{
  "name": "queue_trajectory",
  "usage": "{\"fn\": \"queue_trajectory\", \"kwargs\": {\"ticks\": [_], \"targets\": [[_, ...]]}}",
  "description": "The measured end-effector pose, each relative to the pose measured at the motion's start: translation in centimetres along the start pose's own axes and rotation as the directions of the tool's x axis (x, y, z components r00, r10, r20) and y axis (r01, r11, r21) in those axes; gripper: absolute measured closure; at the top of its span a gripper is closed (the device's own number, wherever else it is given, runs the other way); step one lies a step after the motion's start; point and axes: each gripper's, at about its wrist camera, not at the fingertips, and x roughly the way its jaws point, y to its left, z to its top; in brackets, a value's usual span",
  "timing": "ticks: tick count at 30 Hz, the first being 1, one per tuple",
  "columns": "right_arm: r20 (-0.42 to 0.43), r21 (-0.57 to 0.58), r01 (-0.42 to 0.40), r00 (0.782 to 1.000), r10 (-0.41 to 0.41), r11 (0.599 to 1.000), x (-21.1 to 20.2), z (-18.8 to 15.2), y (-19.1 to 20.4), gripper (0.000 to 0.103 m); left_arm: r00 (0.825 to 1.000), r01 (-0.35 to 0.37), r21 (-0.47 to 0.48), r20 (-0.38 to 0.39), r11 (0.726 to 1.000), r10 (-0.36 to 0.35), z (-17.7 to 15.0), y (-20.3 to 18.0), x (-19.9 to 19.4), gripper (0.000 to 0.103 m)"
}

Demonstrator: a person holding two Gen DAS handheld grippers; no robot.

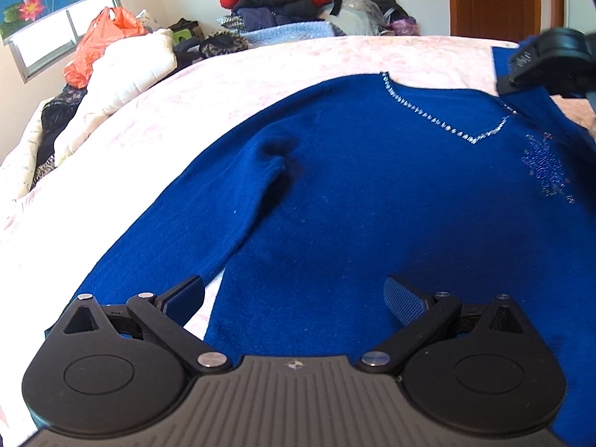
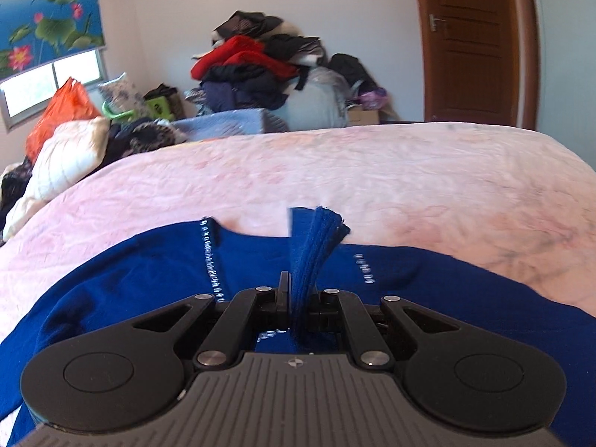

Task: Fold small clothes
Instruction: 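Carry the held sleeve across the sweater body with the right tool, then lay the sleeve on the sweater body and open the right tool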

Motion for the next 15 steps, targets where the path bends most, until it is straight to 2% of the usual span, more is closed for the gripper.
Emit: {"fn": "queue_trajectory", "kwargs": {"ticks": [7,15], "targets": [[-0.020,-0.048,-0.056,0.998,0.055,0.997,1.8,0.9,4.5,0.093,1.000,0.002,-0.020,-0.003,1.000,-0.002,-0.5,1.2,-0.8,0.000],[-0.037,-0.107,-0.119,0.993,0.116,0.987,3.9,1.6,11.0,0.093,0.999,-0.052,-0.027,0.011,0.998,0.052,-0.6,2.9,-1.8,0.000]]}}
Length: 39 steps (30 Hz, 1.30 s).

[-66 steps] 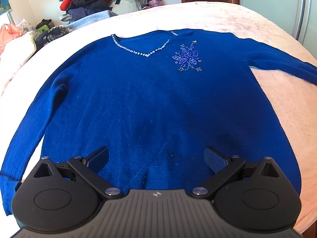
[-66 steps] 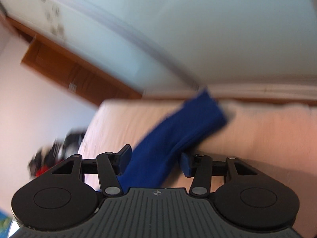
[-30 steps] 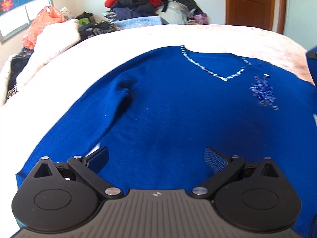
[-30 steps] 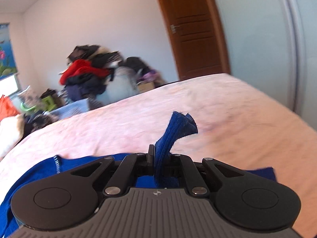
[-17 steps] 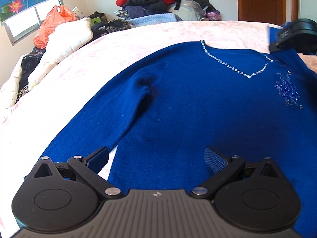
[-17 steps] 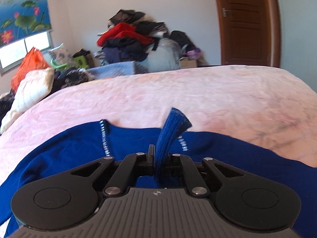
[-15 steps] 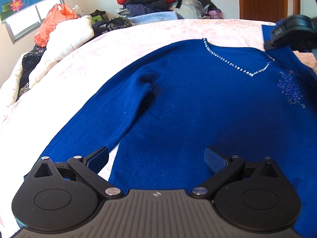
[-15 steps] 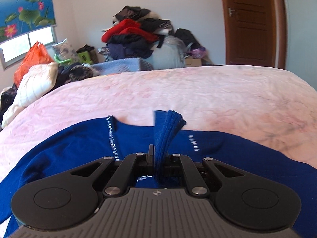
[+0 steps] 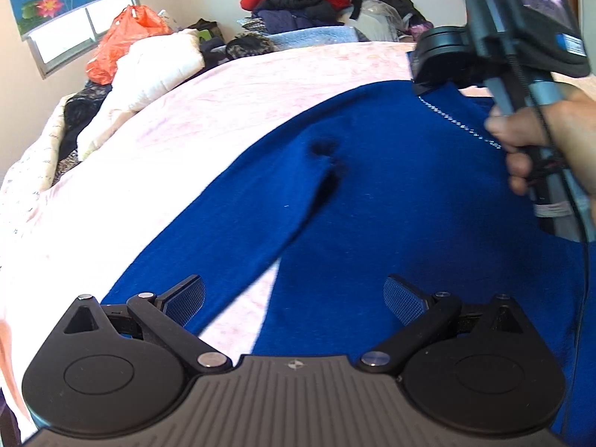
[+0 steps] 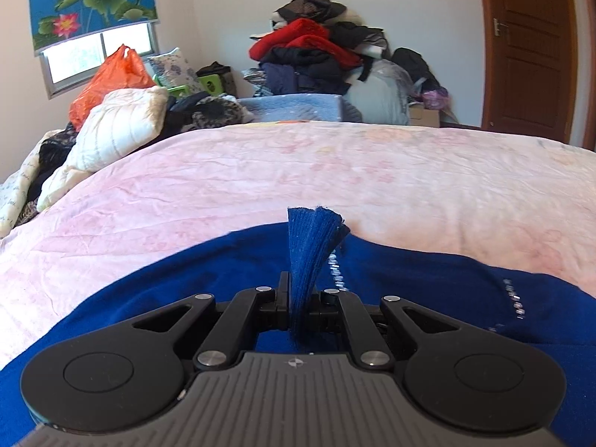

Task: Fold small clothes
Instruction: 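Lay the sleeve on the sweater body and open the right tool, then move the right tool to the other sleeve cuff and grasp it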

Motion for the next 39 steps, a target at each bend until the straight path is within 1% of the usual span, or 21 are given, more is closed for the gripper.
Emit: {"fn": "queue_trajectory", "kwargs": {"ticks": [7,8,9,10,12,14,16,18,20,22,23,24,26,28,30,31,32,33,35,37,39], "targets": [[-0.032,-0.057,-0.033,0.999,0.031,0.998,1.8,-0.1,4.2,0.093,0.999,-0.031,-0.028,-0.043,0.999,0.029,-0.6,1.7,1.0,0.000],[-0.051,-0.057,-0.046,0.998,0.043,0.997,2.1,-0.2,4.4,0.090,0.998,-0.034,-0.032,-0.049,0.999,0.032,-0.7,2.0,1.1,0.000],[-0.076,-0.050,-0.072,0.995,0.068,0.996,2.4,-0.4,4.5,0.087,0.998,-0.036,-0.037,-0.055,0.999,0.034,-0.7,2.2,1.2,0.000],[-0.100,-0.037,-0.101,0.990,0.097,0.994,2.7,-0.6,4.4,0.079,0.998,-0.035,-0.042,-0.059,0.998,0.032,-0.8,2.5,1.2,0.000],[-0.117,0.012,-0.178,0.977,0.179,0.984,2.3,-0.7,3.8,0.054,0.998,-0.037,-0.056,-0.061,0.998,0.033,-1.0,3.1,1.1,0.000],[-0.075,0.088,-0.233,0.968,0.240,0.969,0.8,-0.5,2.9,0.048,0.997,-0.049,-0.067,-0.064,0.997,0.045,-1.1,3.6,1.0,0.000],[-0.053,0.188,-0.312,0.944,0.327,0.931,-0.3,0.0,1.7,0.048,0.996,-0.058,-0.080,-0.071,0.995,0.052,-1.3,4.2,1.0,0.000],[-0.065,0.264,-0.322,0.934,0.350,0.909,-0.4,0.1,1.2,0.048,0.995,-0.065,-0.097,-0.080,0.993,0.057,-1.5,4.7,0.9,0.000],[-0.123,0.268,-0.290,0.935,0.331,0.919,0.2,-0.3,1.6,0.048,0.995,-0.065,-0.110,-0.080,0.992,0.056,-1.6,5.1,0.6,0.000],[-0.213,0.236,-0.278,0.920,0.329,0.931,1.5,-1.3,2.7,0.048,0.995,-0.076,-0.111,-0.078,0.991,0.067,-1.8,5.4,0.0,0.000],[-0.230,0.214,-0.271,0.920,0.318,0.939,1.8,-2.0,3.3,0.049,0.994,-0.085,-0.112,-0.075,0.990,0.077,-1.9,5.6,-0.3,0.000],[-0.199,0.196,-0.264,0.932,0.302,0.944,1.3,-2.2,3.5,0.049,0.994,-0.096,-0.115,-0.071,0.989,0.088,-2.0,6.0,-0.7,0.000],[-0.166,0.228,-0.269,0.936,0.310,0.936,0.0,-2.1,3.8,0.049,0.993,-0.110,-0.130,-0.060,0.985,0.103,-2.4,7.3,-1.8,0.000],[-0.110,0.227,-0.334,0.925,0.365,0.915,-1.8,-1.8,4.2,0.049,0.990,-0.136,-0.154,-0.054,0.979,0.129,-2.9,8.9,-2.8,0.000],[-0.093,0.169,-0.372,0.916,0.390,0.913,-3.6,-1.6,5.2,0.049,0.983,-0.181,-0.176,-0.057,0.968,0.174,-3.5,10.8,-3.5,0.000],[-0.096,0.139,-0.401,0.905,0.415,0.905,-4.4,-1.7,5.9,0.049,0.977,-0.212,-0.190,-0.064,0.959,0.203,-3.8,12.0,-3.8,0.000],[-0.109,0.118,-0.443,0.884,0.455,0.889,-5.1,-1.9,6.6,0.049,0.971,-0.240,-0.204,-0.072,0.949,0.229,-4.1,13.1,-4.0,0.000],[-0.131,0.106,-0.490,0.856,0.501,0.865,-5.6,-2.1,7.4,0.049,0.963,-0.269,-0.221,-0.079,0.937,0.258,-4.4,14.4,-4.3,0.000],[-0.190,0.114,-0.582,0.783,0.593,0.805,-6.2,-3.0,9.2,0.049,0.946,-0.323,-0.242,-0.091,0.915,0.310,-4.9,16.4,-4.6,0.000],[-0.251,0.149,-0.654,0.700,0.668,0.742,-6.4,-4.1,11.0,0.049,0.921,-0.390,-0.263,-0.114,0.883,0.373,-5.4,18.3,-4.8,0.000],[-0.310,0.178,-0.692,0.635,0.708,0.699,-6.5,-5.2,13.2,0.049,0.903,-0.429,-0.289,-0.125,0.856,0.411,-5.8,20.0,-5.3,0.000]]}}
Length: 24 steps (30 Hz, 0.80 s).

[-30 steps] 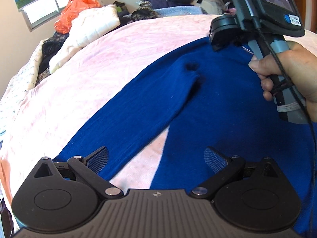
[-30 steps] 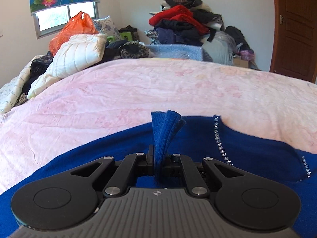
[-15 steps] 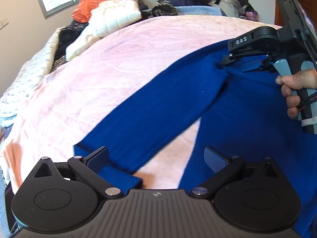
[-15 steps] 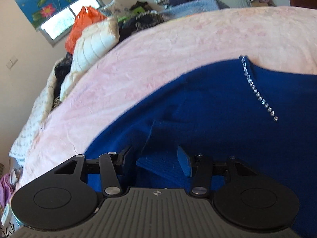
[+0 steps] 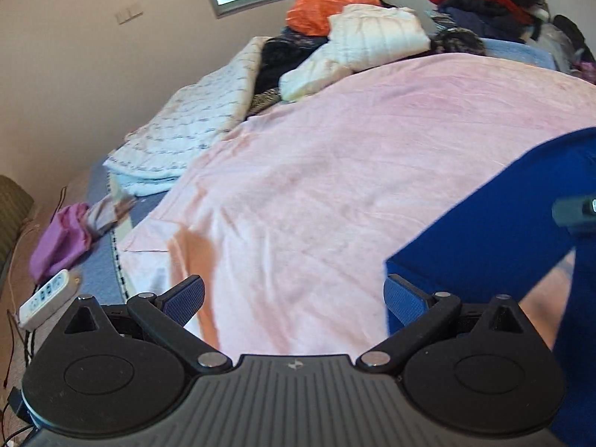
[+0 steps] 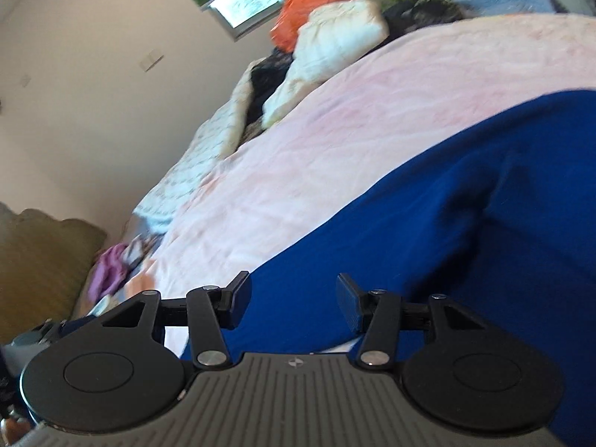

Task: Fold small clothes
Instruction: 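Move the right tool to the other sleeve cuff and grasp it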

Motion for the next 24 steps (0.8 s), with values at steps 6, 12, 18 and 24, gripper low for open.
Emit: {"fn": "queue_trajectory", "kwargs": {"ticks": [6,12,18,24], "targets": [[-0.216,0.026,-0.027,0.976,0.032,0.999,5.6,-2.5,4.4,0.048,0.993,-0.100,-0.105,0.053,0.989,0.106,1.4,5.6,-0.8,0.000],[-0.239,0.319,-0.362,0.864,0.444,0.876,9.3,-1.5,9.0,0.042,0.978,-0.172,-0.193,0.085,0.966,0.191,1.8,10.0,-1.9,0.000],[-0.129,0.025,-0.254,0.958,0.255,0.967,5.4,0.3,11.5,0.025,0.986,-0.151,-0.205,0.035,0.967,0.162,0.8,9.9,-0.2,0.000],[0.007,-0.702,0.178,0.970,-0.244,0.689,3.5,-7.2,14.7,0.027,0.994,-0.106,-0.148,0.025,0.983,0.111,0.4,7.8,0.3,0.000]]}}
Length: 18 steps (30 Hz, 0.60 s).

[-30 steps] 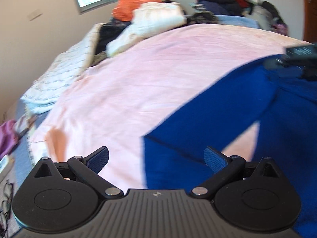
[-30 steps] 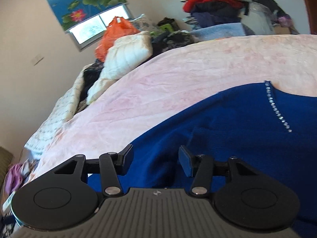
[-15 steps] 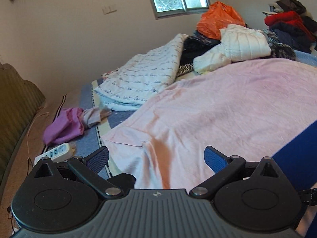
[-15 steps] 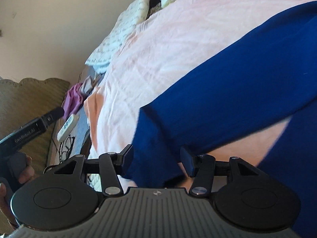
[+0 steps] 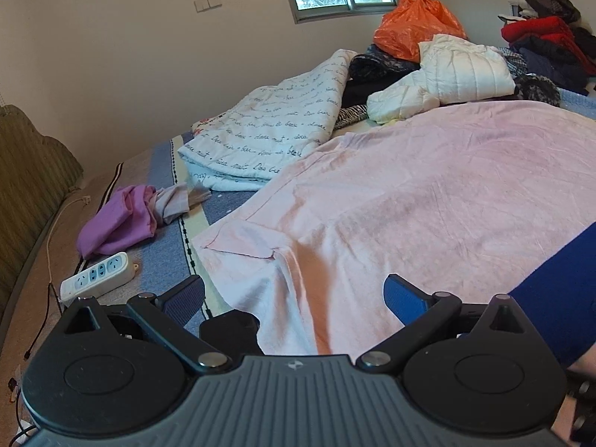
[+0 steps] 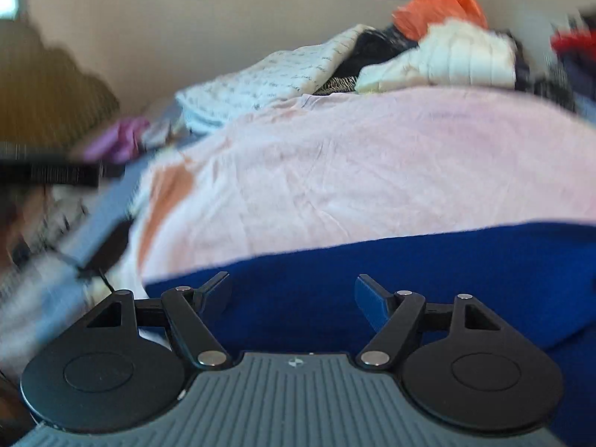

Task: Fold small clothes
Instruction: 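Move the right tool to the other sleeve cuff and grasp it, then lift the second sleeve and carry it across the sweater body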

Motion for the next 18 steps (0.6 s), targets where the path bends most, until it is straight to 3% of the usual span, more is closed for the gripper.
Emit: {"fn": "queue_trajectory", "kwargs": {"ticks": [1,3,5,6,8,13,14,15,17,18], "targets": [[-0.003,-0.129,0.025,1.000,-0.025,0.991,0.1,-1.0,1.8,0.028,1.000,0.011,0.001,-0.002,1.000,-0.011,0.0,-0.1,-0.1,0.000],[0.002,-0.348,0.059,0.998,-0.063,0.936,0.3,-2.7,5.2,0.031,1.000,0.030,-0.002,-0.006,1.000,-0.030,-0.1,-0.3,-0.1,0.000],[0.022,-0.527,0.117,0.992,-0.124,0.842,0.8,-4.2,8.2,0.032,0.999,0.050,-0.011,-0.020,0.999,-0.051,-0.2,-0.3,0.1,0.000],[0.080,-0.588,0.166,0.986,-0.148,0.792,1.3,-4.3,9.5,0.032,0.998,0.062,-0.018,-0.027,0.998,-0.063,-0.2,-0.3,0.1,0.000],[0.139,-0.642,0.221,0.975,-0.172,0.735,2.2,-3.9,11.0,0.032,0.997,0.076,-0.032,-0.032,0.997,-0.077,-0.2,-0.1,0.2,0.000],[0.242,-0.669,0.291,0.955,-0.170,0.684,6.0,-2.4,12.6,0.042,0.997,0.077,-0.055,-0.021,0.996,-0.078,0.0,0.6,0.0,0.000],[0.243,-0.673,0.293,0.955,-0.171,0.680,6.5,-2.1,12.7,0.049,0.996,0.080,-0.061,-0.022,0.995,-0.082,0.0,0.8,0.0,0.000],[0.224,-0.659,0.279,0.959,-0.172,0.699,7.0,-1.6,12.5,0.065,0.996,0.084,-0.066,-0.026,0.994,-0.086,0.0,0.8,0.1,0.000],[0.108,-0.532,0.169,0.985,-0.131,0.829,8.3,0.6,10.7,0.095,0.995,0.088,-0.074,-0.035,0.993,-0.091,-0.1,0.9,0.3,0.000],[0.080,-0.431,0.112,0.993,-0.086,0.895,8.0,1.5,9.3,0.095,0.995,0.092,-0.078,-0.038,0.993,-0.095,-0.1,0.8,0.4,0.000]]}}
